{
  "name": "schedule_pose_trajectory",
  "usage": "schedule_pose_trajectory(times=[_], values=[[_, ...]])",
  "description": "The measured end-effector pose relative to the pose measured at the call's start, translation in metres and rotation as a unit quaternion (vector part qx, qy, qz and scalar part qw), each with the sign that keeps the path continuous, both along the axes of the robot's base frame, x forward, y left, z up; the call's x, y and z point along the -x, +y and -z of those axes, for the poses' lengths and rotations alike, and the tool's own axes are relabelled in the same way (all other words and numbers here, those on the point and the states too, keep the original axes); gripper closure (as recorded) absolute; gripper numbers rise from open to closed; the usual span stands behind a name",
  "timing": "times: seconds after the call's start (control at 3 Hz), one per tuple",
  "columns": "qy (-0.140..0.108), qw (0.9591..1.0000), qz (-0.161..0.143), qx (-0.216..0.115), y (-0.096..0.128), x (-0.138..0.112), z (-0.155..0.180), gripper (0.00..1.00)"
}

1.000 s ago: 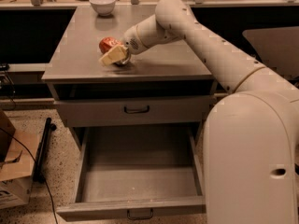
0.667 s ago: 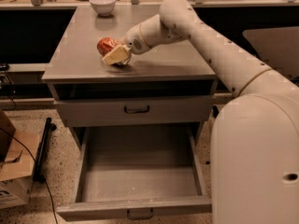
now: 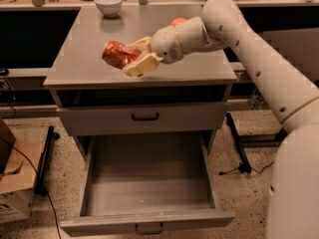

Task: Place coke can into middle drawer

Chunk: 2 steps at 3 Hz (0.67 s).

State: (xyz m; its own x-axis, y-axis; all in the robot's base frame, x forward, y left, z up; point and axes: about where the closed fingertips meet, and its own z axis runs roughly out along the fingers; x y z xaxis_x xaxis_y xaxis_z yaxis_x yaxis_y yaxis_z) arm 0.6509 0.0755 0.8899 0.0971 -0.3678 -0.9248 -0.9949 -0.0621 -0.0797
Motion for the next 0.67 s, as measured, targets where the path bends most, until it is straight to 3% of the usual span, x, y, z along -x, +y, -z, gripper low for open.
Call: schedule_pose_trajectory(times=[0.33, 0.67], values=[[-0.061, 0.9961, -0.061, 0.02, -0.041, 0.054, -0.005, 1.0], [-0.062, 0.9876, -0.11, 0.094, -0.078, 0.111, 0.014, 1.0]])
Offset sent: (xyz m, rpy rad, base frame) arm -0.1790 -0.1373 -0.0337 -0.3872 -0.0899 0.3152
